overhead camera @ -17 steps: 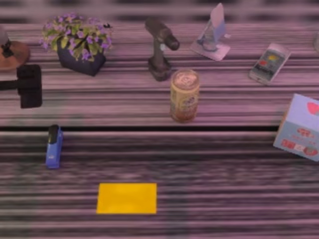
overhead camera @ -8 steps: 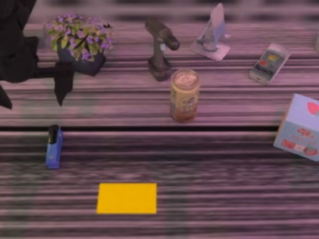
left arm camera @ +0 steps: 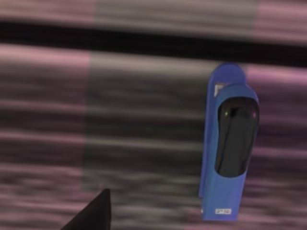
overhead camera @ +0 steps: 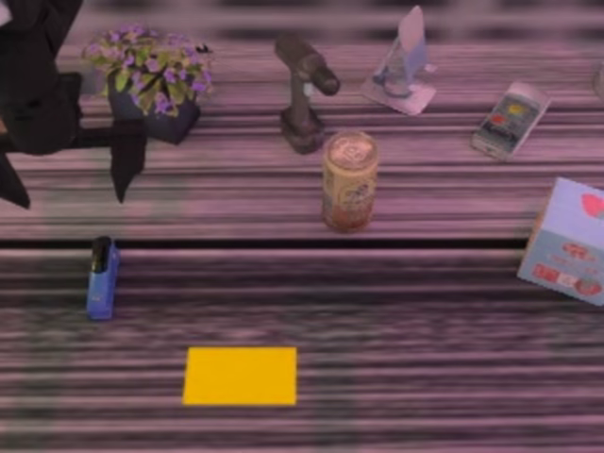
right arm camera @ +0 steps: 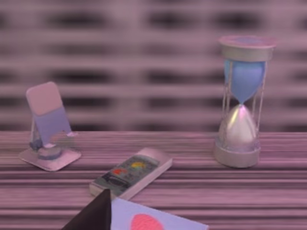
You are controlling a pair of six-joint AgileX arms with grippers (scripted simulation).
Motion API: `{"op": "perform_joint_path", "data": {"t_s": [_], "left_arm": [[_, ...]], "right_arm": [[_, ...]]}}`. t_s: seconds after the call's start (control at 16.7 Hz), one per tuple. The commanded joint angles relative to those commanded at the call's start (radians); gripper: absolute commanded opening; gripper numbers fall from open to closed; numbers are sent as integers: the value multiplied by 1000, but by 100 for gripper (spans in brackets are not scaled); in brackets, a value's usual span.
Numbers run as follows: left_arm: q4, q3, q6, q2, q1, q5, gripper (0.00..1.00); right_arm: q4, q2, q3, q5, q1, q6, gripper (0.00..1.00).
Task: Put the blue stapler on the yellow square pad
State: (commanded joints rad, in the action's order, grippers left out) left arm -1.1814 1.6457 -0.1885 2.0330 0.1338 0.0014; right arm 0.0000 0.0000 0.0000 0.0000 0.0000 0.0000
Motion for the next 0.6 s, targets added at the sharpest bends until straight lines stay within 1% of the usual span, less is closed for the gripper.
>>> {"op": "perform_joint_path", "data": {"t_s": [0.18, 0.6], "left_arm": [[39, -30, 2, 14, 2, 0, 100], [325, -207, 3, 115, 3, 1, 100]], "right_arm": [[0, 0, 0, 0, 0, 0, 100], [0, 0, 0, 0, 0, 0, 100]]}}
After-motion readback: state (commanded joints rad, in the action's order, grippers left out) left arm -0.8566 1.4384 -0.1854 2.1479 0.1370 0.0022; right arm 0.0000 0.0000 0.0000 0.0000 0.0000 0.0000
